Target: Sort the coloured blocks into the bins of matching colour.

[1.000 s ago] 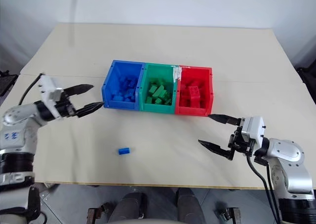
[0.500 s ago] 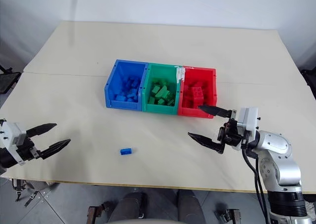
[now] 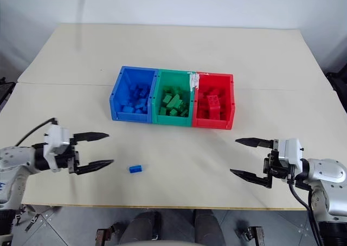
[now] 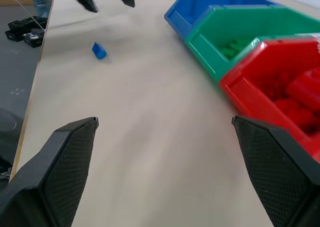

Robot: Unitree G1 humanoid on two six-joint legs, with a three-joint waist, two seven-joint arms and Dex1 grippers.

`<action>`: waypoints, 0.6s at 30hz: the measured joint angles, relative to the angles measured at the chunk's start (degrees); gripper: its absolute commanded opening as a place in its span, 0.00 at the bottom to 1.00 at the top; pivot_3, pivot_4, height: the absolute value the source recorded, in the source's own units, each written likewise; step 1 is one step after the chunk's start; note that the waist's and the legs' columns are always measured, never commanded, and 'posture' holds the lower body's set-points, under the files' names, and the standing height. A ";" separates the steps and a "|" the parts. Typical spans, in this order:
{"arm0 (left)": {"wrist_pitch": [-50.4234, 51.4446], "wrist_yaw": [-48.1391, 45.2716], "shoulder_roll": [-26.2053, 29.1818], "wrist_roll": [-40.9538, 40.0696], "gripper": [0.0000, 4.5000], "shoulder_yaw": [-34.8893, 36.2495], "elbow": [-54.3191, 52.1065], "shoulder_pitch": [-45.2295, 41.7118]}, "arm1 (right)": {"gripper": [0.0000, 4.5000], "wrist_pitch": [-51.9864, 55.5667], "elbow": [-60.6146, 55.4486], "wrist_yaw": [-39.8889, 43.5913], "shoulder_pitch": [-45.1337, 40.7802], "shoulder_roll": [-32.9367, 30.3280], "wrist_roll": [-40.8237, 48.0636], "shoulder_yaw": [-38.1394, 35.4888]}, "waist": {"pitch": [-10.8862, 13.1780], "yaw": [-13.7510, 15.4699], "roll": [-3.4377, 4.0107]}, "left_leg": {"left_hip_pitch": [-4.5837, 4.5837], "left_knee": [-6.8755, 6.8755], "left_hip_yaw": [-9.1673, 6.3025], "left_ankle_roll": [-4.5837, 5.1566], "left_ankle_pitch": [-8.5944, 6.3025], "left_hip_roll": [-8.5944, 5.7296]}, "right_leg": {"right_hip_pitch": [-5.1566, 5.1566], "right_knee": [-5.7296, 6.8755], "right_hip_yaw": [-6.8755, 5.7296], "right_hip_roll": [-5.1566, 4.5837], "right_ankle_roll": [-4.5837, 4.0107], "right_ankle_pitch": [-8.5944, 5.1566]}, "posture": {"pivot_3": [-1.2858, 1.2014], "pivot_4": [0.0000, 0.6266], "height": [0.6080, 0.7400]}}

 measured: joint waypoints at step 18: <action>3.09 7.43 -6.05 10.50 0.62 -15.65 -1.85 -4.65 | 1.00 0.68 -9.12 -2.69 5.90 0.28 0.33 -0.34 | 0.00 0.60 0.01 | 0.09 0.45 -0.08 -0.02 0.02 -0.03 | 0.13 0.44 0.02 0.04 0.02 0.01 | 0.52 0.24 1.00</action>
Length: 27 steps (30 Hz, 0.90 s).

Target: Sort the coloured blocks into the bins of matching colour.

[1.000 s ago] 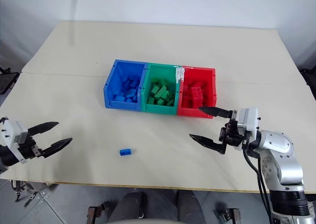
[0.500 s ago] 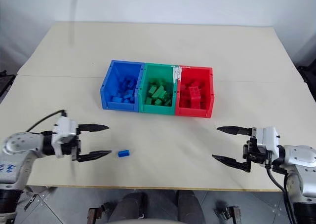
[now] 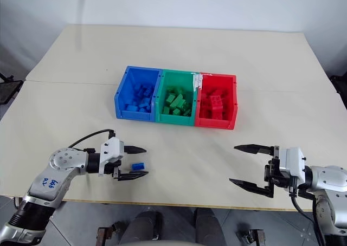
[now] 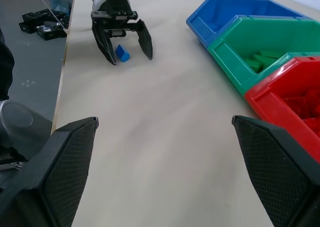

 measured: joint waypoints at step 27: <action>1.46 17.46 -12.26 -0.92 0.27 9.23 31.28 -35.82 | 1.00 8.43 -2.20 -16.32 -14.99 7.91 0.99 4.46 | 0.03 1.21 -0.06 | -0.32 0.41 -0.13 0.03 0.11 -0.46 | -0.23 0.37 -0.17 0.14 0.10 0.04 | 0.52 0.24 1.00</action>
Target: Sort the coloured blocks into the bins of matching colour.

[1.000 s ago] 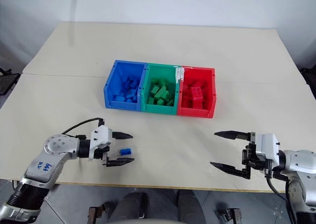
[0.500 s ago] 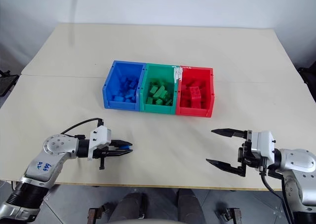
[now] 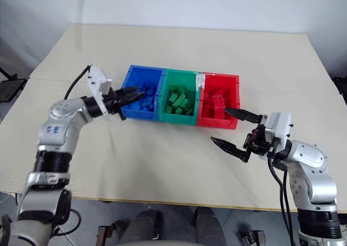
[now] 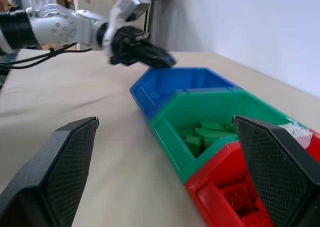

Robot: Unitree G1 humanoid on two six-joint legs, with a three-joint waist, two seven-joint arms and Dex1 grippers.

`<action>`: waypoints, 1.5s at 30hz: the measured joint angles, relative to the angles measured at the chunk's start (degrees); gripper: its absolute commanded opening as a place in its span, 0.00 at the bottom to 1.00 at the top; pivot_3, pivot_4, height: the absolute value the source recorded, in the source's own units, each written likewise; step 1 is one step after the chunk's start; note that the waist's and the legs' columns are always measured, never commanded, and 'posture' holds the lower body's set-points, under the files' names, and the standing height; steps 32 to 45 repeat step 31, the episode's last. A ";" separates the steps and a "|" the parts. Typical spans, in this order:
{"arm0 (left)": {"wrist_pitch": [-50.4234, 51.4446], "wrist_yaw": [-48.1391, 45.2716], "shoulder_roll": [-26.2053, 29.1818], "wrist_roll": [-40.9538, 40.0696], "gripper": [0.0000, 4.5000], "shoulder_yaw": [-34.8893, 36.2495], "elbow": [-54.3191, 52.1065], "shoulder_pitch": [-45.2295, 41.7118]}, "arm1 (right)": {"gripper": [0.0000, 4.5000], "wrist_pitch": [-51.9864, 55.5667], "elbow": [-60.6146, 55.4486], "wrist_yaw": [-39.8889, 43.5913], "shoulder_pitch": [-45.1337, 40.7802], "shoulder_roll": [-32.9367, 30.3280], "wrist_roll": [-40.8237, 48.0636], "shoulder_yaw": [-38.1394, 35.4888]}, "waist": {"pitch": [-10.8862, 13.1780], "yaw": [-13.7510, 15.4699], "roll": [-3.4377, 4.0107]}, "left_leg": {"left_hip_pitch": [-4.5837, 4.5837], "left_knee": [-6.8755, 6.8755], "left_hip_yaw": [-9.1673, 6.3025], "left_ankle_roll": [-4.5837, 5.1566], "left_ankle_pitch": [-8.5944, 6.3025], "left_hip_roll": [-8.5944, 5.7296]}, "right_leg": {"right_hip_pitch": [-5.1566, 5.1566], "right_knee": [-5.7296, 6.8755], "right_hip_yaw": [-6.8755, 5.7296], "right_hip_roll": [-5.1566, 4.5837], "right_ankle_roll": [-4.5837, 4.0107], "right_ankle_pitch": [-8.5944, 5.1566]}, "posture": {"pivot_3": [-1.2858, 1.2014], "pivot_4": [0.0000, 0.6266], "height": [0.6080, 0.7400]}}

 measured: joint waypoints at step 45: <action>-14.24 -16.31 15.01 -6.34 0.99 15.97 -20.05 40.33 | 1.00 -7.99 11.49 13.48 6.83 -6.77 -2.58 -2.36 | 0.02 -0.78 0.04 | 0.11 -0.48 -0.02 0.06 -0.11 0.41 | 0.13 -0.58 -0.40 -0.47 -0.18 0.08 | 0.52 0.24 1.00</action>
